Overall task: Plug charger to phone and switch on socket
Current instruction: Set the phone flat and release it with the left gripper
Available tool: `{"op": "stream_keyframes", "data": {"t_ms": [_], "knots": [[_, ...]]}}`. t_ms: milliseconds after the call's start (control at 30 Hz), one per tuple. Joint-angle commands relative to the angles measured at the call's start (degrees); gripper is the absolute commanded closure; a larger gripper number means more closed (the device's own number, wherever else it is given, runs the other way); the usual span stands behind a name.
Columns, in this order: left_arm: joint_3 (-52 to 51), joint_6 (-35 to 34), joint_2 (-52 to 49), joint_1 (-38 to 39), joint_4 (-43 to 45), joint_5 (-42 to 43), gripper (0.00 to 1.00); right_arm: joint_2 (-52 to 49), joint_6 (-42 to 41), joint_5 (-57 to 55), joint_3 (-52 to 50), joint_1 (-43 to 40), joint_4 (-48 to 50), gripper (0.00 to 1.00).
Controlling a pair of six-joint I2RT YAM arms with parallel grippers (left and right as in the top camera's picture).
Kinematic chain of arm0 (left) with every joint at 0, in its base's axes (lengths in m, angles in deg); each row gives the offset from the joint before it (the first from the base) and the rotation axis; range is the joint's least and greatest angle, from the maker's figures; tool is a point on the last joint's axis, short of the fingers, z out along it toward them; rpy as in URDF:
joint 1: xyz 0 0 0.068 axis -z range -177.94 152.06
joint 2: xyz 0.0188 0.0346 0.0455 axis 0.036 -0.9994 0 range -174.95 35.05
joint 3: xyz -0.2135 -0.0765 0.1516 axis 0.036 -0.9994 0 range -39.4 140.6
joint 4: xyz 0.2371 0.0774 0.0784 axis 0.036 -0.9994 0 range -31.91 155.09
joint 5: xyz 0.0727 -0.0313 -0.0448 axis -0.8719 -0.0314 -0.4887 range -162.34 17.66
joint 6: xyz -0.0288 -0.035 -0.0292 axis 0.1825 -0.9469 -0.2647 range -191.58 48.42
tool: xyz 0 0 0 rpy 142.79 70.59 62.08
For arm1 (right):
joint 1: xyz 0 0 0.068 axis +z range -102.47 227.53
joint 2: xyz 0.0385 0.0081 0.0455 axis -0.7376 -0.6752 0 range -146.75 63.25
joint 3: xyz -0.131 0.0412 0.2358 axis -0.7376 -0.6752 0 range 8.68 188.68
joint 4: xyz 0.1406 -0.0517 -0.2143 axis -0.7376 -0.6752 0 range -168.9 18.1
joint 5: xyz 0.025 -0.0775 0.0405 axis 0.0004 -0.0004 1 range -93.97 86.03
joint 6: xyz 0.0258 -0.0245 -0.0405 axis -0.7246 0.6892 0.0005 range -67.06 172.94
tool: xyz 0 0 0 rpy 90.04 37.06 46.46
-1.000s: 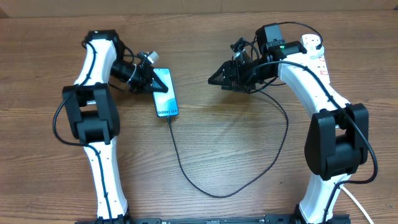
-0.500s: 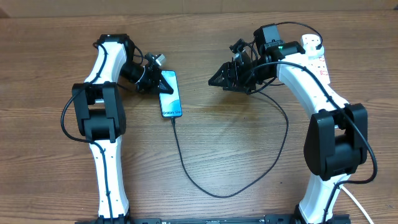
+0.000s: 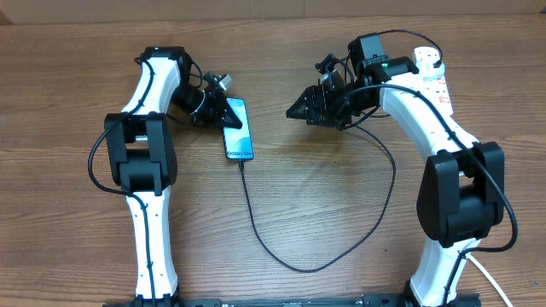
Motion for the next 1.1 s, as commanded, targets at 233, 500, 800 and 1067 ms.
{"op": "stream_keyframes", "data": {"t_ms": [233,500,800,1067], "knots": [[-0.1,-0.2,-1.1,0.4,0.1,-0.8,0.63,-0.6,0.4,-0.3,0.9,0.3,-0.4,0.32],[-0.1,-0.2,-1.1,0.4,0.1,-1.2,0.48,-0.6,0.4,-0.3,0.9,0.3,-0.5,0.32],[-0.1,-0.2,-1.1,0.3,-0.1,-3.8,0.39,-0.6,0.4,-0.3,0.9,0.3,-0.5,0.32],[-0.1,-4.9,-1.1,0.3,0.4,-10.8,0.36,-0.6,0.4,-0.7,0.9,0.3,-0.5,0.32]]}}
